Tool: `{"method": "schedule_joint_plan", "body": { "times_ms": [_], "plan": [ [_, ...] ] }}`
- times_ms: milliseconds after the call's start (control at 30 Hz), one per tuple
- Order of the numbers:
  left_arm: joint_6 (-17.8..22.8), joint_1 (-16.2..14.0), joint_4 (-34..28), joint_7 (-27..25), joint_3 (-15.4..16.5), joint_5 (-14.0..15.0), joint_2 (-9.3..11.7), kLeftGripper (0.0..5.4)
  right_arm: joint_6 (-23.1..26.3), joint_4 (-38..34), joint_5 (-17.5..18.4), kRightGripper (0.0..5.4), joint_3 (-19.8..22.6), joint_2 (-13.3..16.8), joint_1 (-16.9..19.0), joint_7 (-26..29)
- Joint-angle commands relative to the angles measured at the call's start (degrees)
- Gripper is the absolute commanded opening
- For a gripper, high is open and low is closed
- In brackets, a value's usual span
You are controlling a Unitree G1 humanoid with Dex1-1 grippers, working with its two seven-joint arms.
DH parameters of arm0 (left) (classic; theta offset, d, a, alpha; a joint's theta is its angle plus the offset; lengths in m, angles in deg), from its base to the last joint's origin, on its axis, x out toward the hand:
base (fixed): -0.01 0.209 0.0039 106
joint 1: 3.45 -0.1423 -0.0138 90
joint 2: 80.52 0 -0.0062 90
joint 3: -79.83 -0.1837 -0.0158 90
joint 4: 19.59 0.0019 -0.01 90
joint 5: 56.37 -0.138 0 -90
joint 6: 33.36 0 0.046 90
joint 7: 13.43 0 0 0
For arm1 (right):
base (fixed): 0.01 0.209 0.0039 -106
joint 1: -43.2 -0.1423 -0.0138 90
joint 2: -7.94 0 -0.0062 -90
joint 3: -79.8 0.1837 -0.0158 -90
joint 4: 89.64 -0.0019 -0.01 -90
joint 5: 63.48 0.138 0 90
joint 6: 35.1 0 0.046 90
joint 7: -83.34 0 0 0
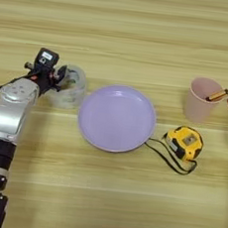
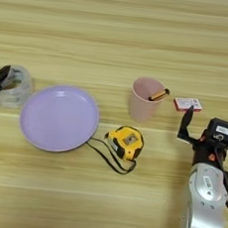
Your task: Move the objects on the table
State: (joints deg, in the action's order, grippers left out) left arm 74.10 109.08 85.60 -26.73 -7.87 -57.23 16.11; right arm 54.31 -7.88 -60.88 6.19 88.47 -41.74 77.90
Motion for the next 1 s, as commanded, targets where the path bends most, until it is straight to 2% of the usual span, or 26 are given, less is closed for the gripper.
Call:
{"method": "schedule_joint_plan", "body": {
  "times_ms": [33,167,300,400,600,833,900,1000],
  "plan": [
    [-3.78,0.09,-0.50,3.61,1.43,-1.27,-0.67,2.79,0.61,-0.35,0.21,5.40,0.21,0.47,0.35,0.47],
    [-6.15,-1.06,-3.37,6.79,2.76,-1.75,-1.55,3.19,0.50,-0.19,0.04,5.40,0.14,0.55,0.34,0.54],
    [-6.11,-3.39,-5.43,7.88,2.93,-1.61,-2.50,3.54,0.53,-0.20,-0.08,5.40,0.19,0.55,0.30,0.68],
    [-6.04,-3.82,-5.21,8.38,2.73,-1.74,-2.89,3.84,0.46,-0.12,-0.14,5.40,0.21,0.57,0.31,0.74],
    [-4.37,-6.09,-11.42,4.92,0.86,-0.76,-3.17,4.40,0.53,-0.22,-0.47,5.40,0.09,0.60,0.35,0.79],
    [-3.56,-7.96,-13.96,3.52,1.38,-0.29,-3.79,5.07,0.55,-0.34,-0.57,5.40,-0.01,0.42,0.35,0.65],
    [-4.21,-7.91,-14.12,3.66,1.69,0.08,-4.26,5.33,0.51,-0.32,-0.54,5.40,0.06,0.47,0.36,0.67],
    [-8.82,-6.61,-12.81,4.60,2.41,1.00,-6.07,5.39,0.08,-0.25,-0.79,5.40,0.09,0.64,0.40,0.65]
  ]
}}
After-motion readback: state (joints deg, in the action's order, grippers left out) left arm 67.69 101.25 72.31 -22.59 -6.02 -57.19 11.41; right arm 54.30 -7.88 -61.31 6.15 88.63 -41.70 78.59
